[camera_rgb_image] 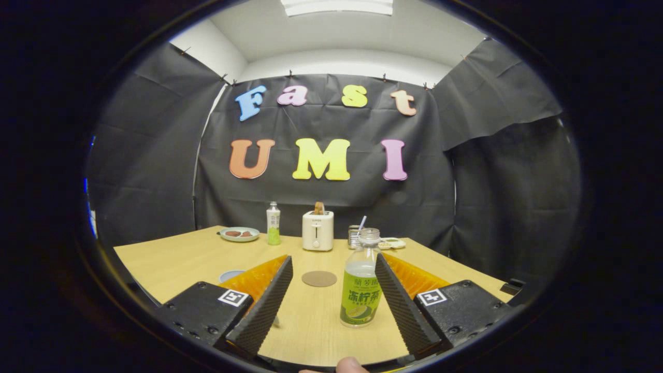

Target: Take the bottle from table, then pour the juice into the cup, finally place the bottle on the coaster

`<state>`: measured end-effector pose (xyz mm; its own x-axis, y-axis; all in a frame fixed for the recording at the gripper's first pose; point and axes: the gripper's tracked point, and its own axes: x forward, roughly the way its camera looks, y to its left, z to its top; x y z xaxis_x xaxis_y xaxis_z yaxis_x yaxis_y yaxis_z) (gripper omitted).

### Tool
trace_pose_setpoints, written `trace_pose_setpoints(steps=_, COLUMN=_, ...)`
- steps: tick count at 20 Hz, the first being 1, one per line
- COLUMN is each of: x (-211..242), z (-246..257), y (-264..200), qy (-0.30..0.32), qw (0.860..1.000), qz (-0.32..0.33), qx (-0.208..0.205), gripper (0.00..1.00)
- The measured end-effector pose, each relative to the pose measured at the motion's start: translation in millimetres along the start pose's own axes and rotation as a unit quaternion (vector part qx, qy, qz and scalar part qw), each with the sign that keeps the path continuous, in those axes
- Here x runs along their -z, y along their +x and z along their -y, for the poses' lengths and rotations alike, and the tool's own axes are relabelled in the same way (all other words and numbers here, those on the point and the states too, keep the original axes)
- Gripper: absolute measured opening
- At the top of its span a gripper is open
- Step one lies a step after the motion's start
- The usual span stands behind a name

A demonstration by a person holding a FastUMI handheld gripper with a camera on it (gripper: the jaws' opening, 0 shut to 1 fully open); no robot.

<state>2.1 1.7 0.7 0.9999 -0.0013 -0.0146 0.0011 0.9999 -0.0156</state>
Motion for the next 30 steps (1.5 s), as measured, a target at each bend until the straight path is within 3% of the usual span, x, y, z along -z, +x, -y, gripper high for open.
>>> trace_pose_setpoints(steps=7, x=-3, z=14, y=5, qy=0.006, qw=1.0, qz=0.003, qx=0.004, gripper=1.0)
trace_pose_setpoints(steps=18, x=43, z=45, y=51, qy=0.02, qw=0.998, qz=-0.058, qx=0.016, gripper=1.0)
trace_pose_setpoints(steps=30, x=74, z=41, y=87, qy=0.019, qw=0.994, qz=-0.106, qx=-0.002, gripper=0.98)
